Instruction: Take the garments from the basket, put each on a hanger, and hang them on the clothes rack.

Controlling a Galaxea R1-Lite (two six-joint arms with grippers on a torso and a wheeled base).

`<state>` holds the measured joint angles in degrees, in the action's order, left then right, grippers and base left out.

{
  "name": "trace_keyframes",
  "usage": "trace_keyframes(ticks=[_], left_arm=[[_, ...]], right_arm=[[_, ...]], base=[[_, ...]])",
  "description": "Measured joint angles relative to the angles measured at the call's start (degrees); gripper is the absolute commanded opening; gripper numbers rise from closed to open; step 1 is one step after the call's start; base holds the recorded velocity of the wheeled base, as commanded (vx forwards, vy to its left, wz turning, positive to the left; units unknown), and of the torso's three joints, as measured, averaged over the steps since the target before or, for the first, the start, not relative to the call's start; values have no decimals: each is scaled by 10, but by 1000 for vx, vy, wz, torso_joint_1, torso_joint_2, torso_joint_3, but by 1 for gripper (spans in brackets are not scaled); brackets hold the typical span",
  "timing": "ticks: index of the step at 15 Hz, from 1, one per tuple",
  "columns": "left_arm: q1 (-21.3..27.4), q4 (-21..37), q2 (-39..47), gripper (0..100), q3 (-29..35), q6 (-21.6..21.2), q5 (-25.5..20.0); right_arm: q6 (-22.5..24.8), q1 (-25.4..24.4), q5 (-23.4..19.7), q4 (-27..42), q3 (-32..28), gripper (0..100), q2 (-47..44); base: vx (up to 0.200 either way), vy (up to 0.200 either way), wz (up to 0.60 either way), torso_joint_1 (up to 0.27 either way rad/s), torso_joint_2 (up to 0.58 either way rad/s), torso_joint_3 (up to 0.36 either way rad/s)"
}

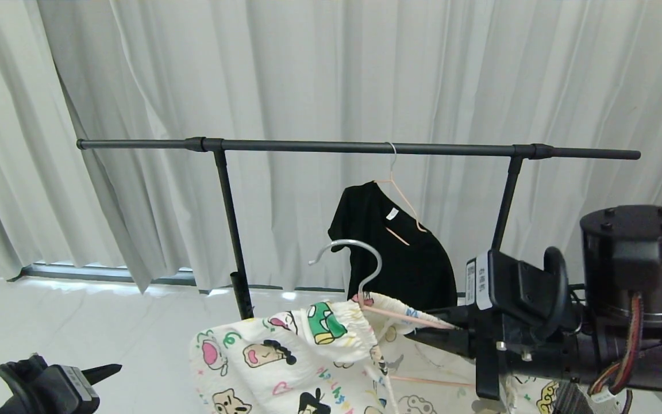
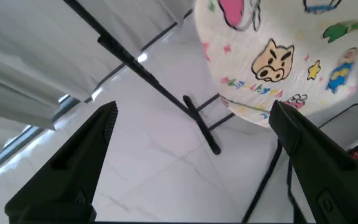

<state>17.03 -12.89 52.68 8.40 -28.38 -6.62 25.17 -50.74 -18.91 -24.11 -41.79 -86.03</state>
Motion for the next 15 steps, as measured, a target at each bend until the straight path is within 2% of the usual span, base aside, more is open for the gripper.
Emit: trace_keyframes(ticks=[2, 5, 7, 8, 13, 15], left_arm=[[2, 0, -3, 100, -4, 7, -36], [-27, 0, 4, 100, -5, 82, -37], [-38, 0, 4, 100, -4, 88, -37], [-39, 0, 3, 0, -4, 88, -38], [-42, 0, 5, 0, -3, 90, -37], [-62, 0, 7, 0, -3, 95, -24]], right_arm=[[0, -3, -20, 4, -14, 0, 6], [-1, -15, -25, 23, -20, 0, 20], [-1, -23, -25, 29, -20, 0, 30], [-1, -25, -25, 29, -20, 0, 33], [0, -35, -23, 30, -18, 0, 46], [-1, -30, -22, 40, -17, 0, 50]], base=[[0, 0, 0, 0, 0, 0], [0, 0, 0, 0, 0, 0], [0, 0, 0, 0, 0, 0], [0, 0, 0, 0, 0, 0], [0, 0, 0, 0, 0, 0], [0, 0, 0, 0, 0, 0]])
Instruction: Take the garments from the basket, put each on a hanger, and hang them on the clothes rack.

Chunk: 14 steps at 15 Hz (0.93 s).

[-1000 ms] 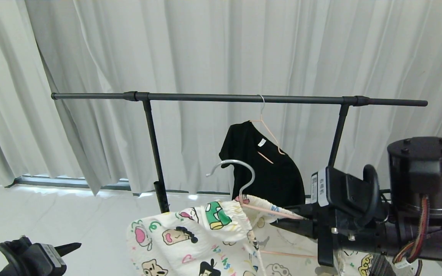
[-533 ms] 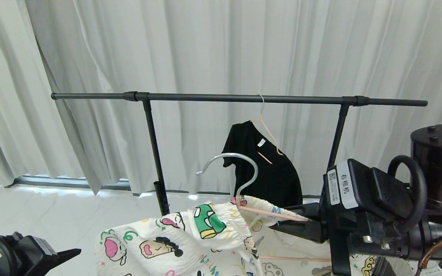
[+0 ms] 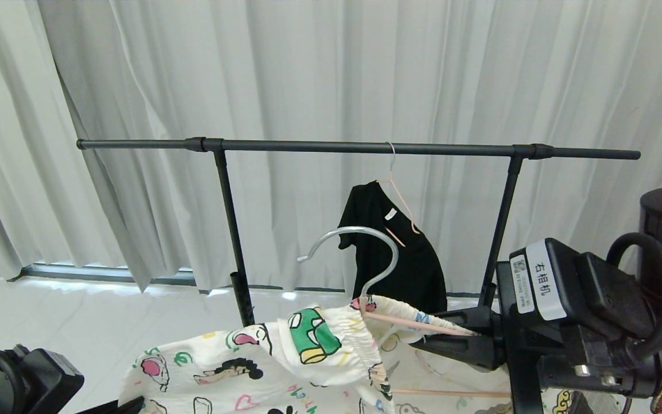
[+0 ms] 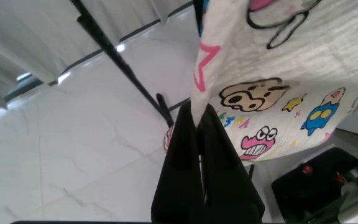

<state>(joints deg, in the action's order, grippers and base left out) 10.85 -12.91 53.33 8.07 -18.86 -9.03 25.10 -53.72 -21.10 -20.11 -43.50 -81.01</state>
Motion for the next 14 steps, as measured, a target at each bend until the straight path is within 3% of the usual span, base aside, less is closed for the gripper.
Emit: trace_keyframes(ticks=[2, 5, 7, 14], left_arm=[[-40, 0, 5, 0, -1, 1, 15], [-141, 0, 23, 0, -4, 15, 28], [-183, 0, 44, 0, -9, 18, 73], [-185, -1, 64, 0, -13, 13, 91]], right_arm=[[-1, 11, 0, 9, 2, 0, 5], [-24, 22, 0, 10, 2, 0, 18], [-49, 23, 0, 9, 2, 0, 29], [-89, 23, 18, 7, 2, 0, 55]], base=[[0, 0, 0, 0, 0, 0], [0, 0, 0, 0, 0, 0], [0, 0, 0, 0, 0, 0], [0, 0, 0, 0, 0, 0]])
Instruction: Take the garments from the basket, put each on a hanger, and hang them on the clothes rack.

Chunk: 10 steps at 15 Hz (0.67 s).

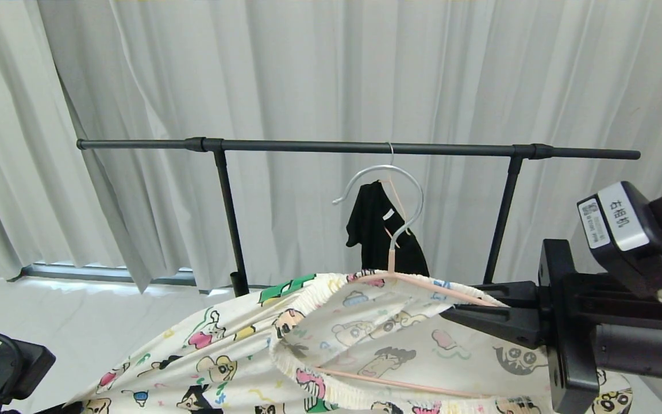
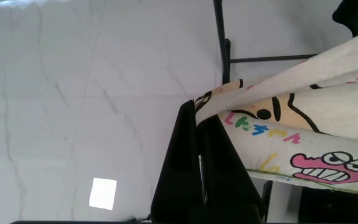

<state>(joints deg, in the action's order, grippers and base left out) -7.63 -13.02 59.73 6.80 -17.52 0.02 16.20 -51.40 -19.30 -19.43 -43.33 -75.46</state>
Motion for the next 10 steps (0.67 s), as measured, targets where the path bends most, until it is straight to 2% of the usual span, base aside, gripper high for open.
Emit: trace_keyframes(ticks=[1, 5, 7, 10], left_arm=[[12, 0, -4, 100, 4, 2, 0], [89, -1, -46, 100, 21, 11, -7], [118, -2, -73, 100, 34, 13, -30], [134, -2, -94, 100, 69, 15, -40]], right_arm=[[0, 0, 0, 0, 0, 0, 1], [0, 9, 7, 0, 8, 0, 3], [0, 35, 21, 0, 24, 0, 8], [-8, 92, 25, 0, 44, 0, 20]], base=[[0, 0, 0, 0, 0, 0], [0, 0, 0, 0, 0, 0], [0, 0, 0, 0, 0, 0], [0, 0, 0, 0, 0, 0]])
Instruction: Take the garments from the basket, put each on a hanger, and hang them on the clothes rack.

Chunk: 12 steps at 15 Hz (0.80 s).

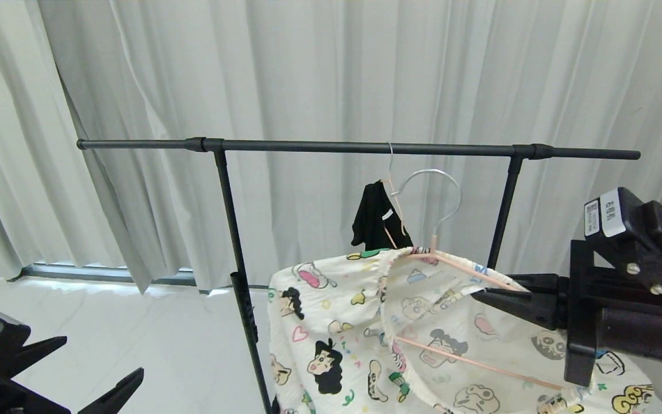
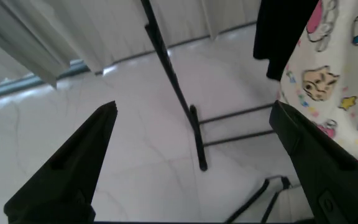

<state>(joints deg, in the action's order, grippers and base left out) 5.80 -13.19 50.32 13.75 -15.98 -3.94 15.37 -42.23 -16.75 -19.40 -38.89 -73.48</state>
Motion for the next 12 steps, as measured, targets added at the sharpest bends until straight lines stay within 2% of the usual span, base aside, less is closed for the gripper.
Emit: trace_keyframes(ticks=[4, 7, 9, 12], left_arm=[[2, 0, 13, 100, 58, -1, -1], [3, -1, 36, 100, 99, -5, 5], [3, -1, 42, 100, 106, -5, 23], [3, 0, 46, 100, 106, -5, 38]], right_arm=[[-8, 71, 4, 5, 39, 0, 21], [-9, 119, 50, 45, 96, 0, 63], [-11, 157, 62, 91, 131, 0, 107], [-13, 242, 67, 186, 154, 0, 172]], base=[[0, 0, 0, 0, 0, 0], [0, 0, 0, 0, 0, 0], [0, 0, 0, 0, 0, 0], [0, 0, 0, 0, 0, 0]])
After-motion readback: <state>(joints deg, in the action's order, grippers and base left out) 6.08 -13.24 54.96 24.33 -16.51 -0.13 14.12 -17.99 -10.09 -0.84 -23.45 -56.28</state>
